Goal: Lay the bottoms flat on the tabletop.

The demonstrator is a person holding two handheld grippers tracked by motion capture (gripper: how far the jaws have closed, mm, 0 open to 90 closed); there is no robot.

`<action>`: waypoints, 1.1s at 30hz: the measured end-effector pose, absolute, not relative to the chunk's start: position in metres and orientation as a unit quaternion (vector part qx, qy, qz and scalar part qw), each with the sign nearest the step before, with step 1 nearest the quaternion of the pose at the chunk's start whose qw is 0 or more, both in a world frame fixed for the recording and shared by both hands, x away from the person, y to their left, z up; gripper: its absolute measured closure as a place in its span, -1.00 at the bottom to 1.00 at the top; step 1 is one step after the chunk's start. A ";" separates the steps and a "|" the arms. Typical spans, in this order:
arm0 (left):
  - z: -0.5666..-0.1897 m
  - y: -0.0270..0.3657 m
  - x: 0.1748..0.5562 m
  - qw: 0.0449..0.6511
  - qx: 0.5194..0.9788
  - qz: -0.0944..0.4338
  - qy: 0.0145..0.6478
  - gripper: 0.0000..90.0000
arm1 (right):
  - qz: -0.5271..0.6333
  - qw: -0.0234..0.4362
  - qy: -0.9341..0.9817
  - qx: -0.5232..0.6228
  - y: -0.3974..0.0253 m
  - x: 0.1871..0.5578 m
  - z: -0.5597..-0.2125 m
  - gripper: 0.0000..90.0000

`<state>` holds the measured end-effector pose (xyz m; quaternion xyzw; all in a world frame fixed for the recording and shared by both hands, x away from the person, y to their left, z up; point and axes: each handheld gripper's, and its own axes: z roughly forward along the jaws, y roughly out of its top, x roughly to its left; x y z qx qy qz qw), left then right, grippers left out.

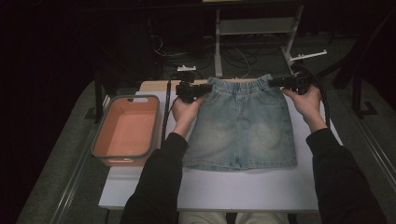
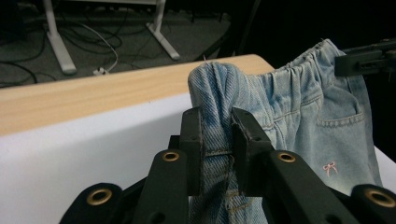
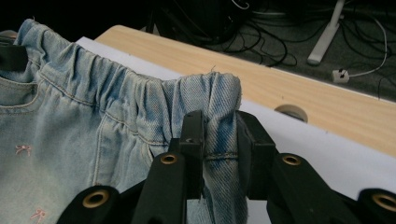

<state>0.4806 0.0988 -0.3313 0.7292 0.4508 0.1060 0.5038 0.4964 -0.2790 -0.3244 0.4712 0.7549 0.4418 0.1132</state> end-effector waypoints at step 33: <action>-0.378 0.101 0.481 0.454 0.738 0.110 0.487 -0.13 | 0.423 0.097 0.743 0.509 -0.266 0.503 -0.377 -0.03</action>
